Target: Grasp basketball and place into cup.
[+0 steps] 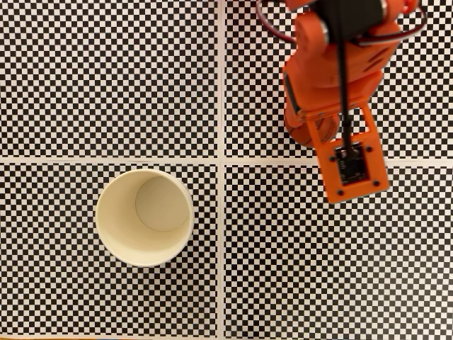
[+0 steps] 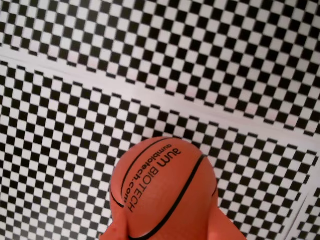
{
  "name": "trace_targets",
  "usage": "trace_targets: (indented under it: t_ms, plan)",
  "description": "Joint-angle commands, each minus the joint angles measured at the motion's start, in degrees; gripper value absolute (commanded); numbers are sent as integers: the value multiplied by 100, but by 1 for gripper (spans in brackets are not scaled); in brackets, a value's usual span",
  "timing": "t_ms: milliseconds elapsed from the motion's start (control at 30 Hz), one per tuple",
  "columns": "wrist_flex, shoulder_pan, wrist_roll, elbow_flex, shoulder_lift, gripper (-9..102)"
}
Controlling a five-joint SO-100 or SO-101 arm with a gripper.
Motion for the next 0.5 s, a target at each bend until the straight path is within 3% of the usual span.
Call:
trace_targets:
  t_ms: [0,467]
  plan:
    - [369,62,-35,-246,255,7]
    - [1687,53,264,-1283,1090,10]
